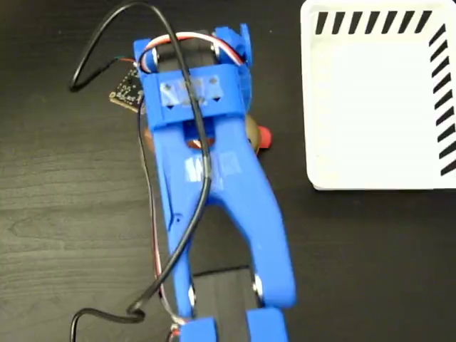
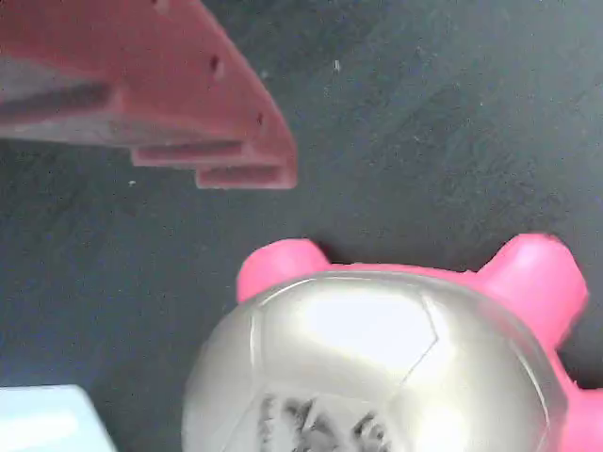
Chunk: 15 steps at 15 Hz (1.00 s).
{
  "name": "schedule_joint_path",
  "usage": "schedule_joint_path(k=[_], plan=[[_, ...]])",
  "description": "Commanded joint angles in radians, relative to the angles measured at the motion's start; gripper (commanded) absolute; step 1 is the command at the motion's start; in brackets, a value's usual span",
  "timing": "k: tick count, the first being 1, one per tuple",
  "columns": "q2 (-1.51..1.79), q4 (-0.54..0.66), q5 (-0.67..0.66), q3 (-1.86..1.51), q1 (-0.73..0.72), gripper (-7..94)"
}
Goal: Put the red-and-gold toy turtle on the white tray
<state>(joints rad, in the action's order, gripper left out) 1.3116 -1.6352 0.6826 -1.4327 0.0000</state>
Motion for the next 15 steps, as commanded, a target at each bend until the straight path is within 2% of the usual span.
schedule_joint_path(k=[1, 6, 15], plan=[[0.020, -0.018, 0.014, 0.055, -0.005, 62], [-0.044, 0.026, 0.008, 0.038, 0.018, 62], [-0.101, 0.081, -0.092, -0.009, 0.040, 62]])
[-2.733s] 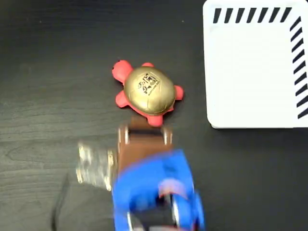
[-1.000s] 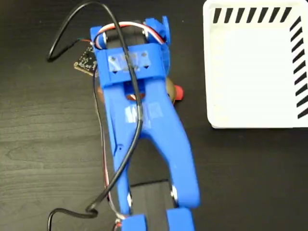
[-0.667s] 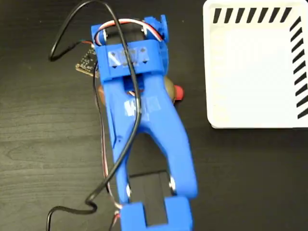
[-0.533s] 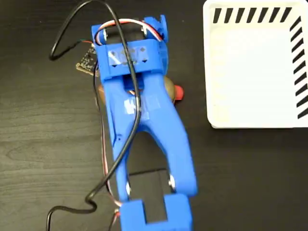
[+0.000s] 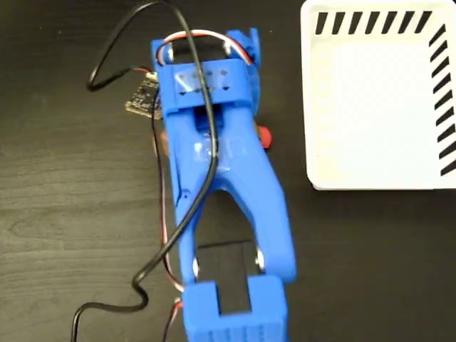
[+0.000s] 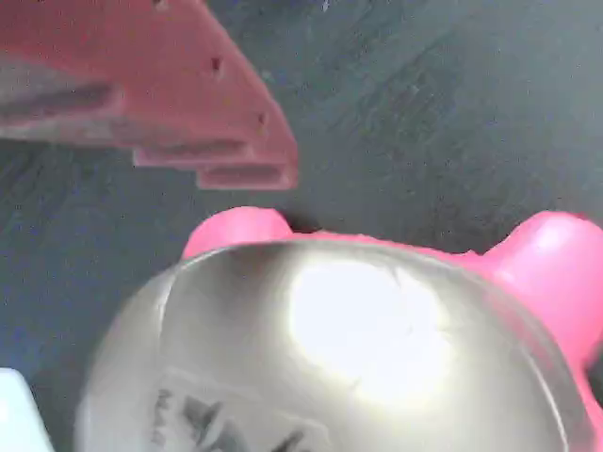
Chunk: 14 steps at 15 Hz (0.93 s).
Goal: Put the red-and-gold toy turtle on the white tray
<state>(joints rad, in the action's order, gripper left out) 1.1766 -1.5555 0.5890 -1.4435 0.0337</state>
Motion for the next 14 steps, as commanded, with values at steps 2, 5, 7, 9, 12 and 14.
schedule_joint_path(k=[2, 5, 7, 9, 12, 14], plan=[[0.015, 0.009, 0.000, 0.002, 0.005, 62], [0.002, 0.040, 0.011, -0.012, -0.009, 62], [0.002, 0.043, 0.014, -0.014, -0.009, 59], [-0.006, 0.055, 0.014, -0.014, -0.008, 56], [0.000, 0.069, 0.008, -0.015, 0.005, 44], [0.000, 0.084, 0.011, -0.023, 0.006, 28]])
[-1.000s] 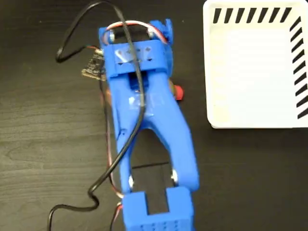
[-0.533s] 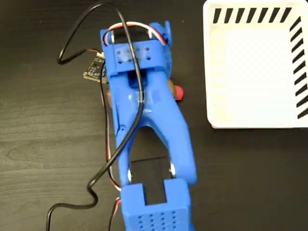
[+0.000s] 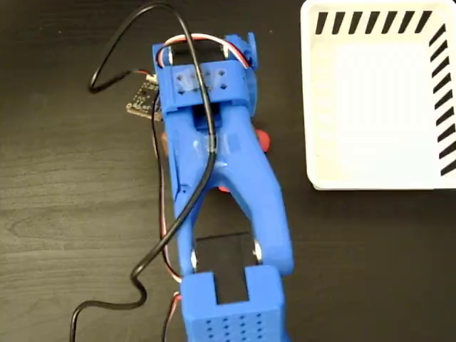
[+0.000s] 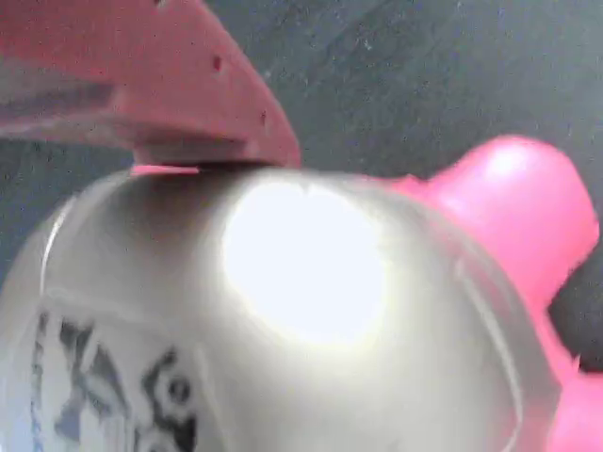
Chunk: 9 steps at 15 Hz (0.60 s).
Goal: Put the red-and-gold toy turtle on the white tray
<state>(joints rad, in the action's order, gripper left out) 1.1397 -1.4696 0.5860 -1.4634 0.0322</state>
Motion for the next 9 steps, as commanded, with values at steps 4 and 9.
schedule_joint_path(k=[4, 9], plan=[[0.086, -0.026, 0.003, -0.003, 0.012, 4], [0.439, -0.121, -0.101, 0.044, 0.055, 0]])
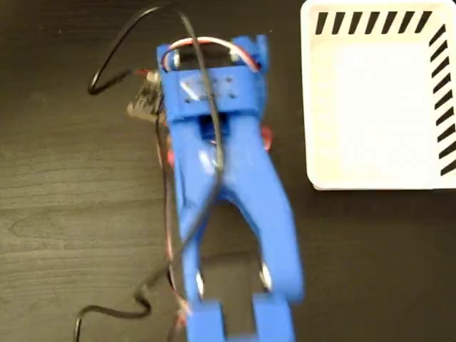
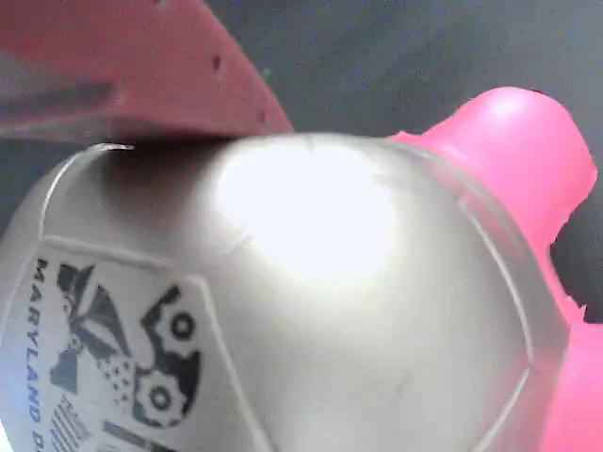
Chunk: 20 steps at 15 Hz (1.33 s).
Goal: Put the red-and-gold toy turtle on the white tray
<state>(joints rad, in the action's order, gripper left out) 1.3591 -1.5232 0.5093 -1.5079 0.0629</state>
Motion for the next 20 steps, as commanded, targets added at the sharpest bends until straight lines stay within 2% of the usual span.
schedule_joint_path(k=[1, 4, 7, 9, 14, 17, 20], plan=[[0.267, -0.124, -0.048, 0.146, 0.025, 0], [0.350, -0.272, -0.112, 0.284, 0.017, 0], [0.354, -0.272, -0.158, 0.344, 0.086, 0], [0.316, -0.259, -0.221, 0.394, 0.155, 0], [0.126, -0.103, -0.416, 0.468, 0.394, 0], [-0.058, -0.109, -0.471, 0.641, 0.494, 0], [-0.201, -0.120, -0.474, 0.732, 0.522, 0]])
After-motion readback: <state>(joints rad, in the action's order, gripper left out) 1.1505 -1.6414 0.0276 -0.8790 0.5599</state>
